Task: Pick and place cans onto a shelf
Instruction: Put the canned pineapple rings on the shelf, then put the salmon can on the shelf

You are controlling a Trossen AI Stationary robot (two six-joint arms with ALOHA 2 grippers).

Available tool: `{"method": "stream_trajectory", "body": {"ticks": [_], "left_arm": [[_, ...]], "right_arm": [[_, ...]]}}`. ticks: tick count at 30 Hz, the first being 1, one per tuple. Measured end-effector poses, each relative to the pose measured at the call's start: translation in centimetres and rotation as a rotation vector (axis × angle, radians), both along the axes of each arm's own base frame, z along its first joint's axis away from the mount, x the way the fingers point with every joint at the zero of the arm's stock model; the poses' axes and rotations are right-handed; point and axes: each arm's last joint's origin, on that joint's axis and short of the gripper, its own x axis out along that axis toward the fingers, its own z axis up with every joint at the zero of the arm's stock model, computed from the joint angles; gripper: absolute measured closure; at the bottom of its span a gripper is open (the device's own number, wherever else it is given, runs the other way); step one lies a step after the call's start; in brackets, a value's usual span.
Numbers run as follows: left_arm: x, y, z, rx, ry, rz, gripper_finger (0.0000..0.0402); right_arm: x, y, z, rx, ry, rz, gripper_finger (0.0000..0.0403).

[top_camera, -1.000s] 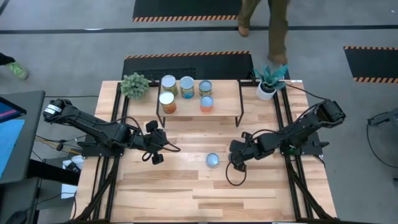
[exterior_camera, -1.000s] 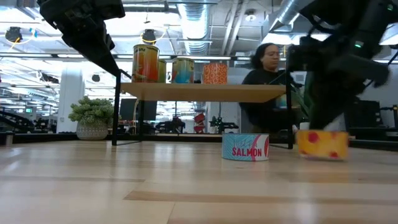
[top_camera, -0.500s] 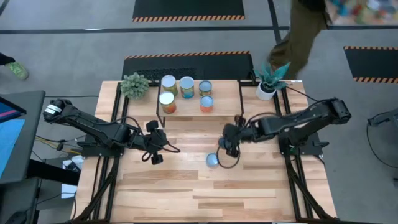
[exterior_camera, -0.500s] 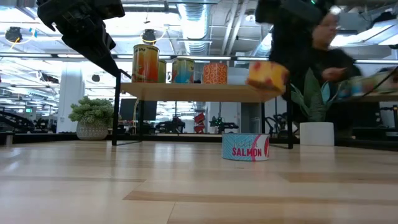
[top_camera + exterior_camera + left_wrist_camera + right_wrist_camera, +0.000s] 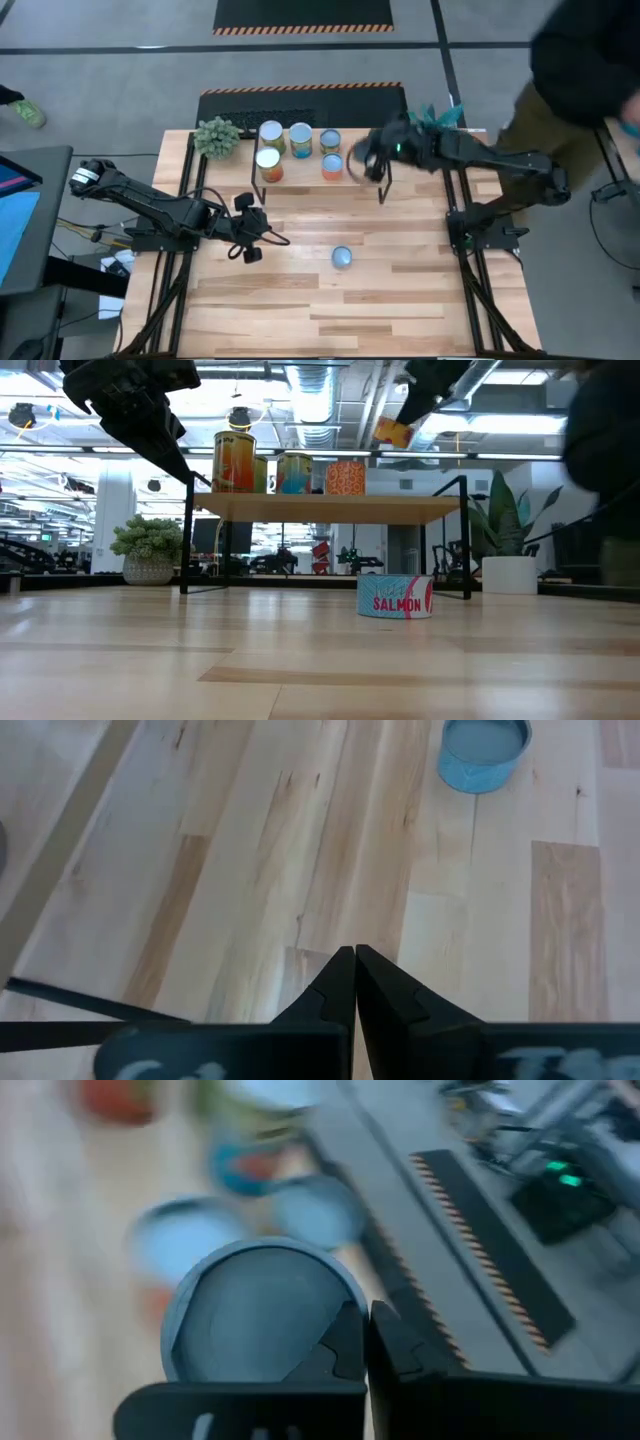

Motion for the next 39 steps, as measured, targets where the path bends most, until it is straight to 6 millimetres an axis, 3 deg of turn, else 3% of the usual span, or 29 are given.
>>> {"method": "stream_trajectory", "body": {"ticks": [7,12,22,39], "left_arm": [[0.0,0.1,0.0,0.018,-0.001,0.001,0.0401],[0.0,0.1,0.0,0.018,-0.002,0.001,0.0401],[0.0,0.1,0.0,0.016,-0.003,0.002,0.0401],[0.0,0.1,0.0,0.014,-0.003,0.003,0.0401]], "right_arm": [[-0.9,-7.1,-1.0,0.071,-0.019,-0.12,0.0399],[-0.6,-9.9,-3.2,0.149,0.016,-0.163,0.0399],[0.8,-10.9,-6.5,0.237,0.14,-0.146,0.0398],[0.7,-11.0,-6.4,0.213,0.161,-0.139,0.031]]}}
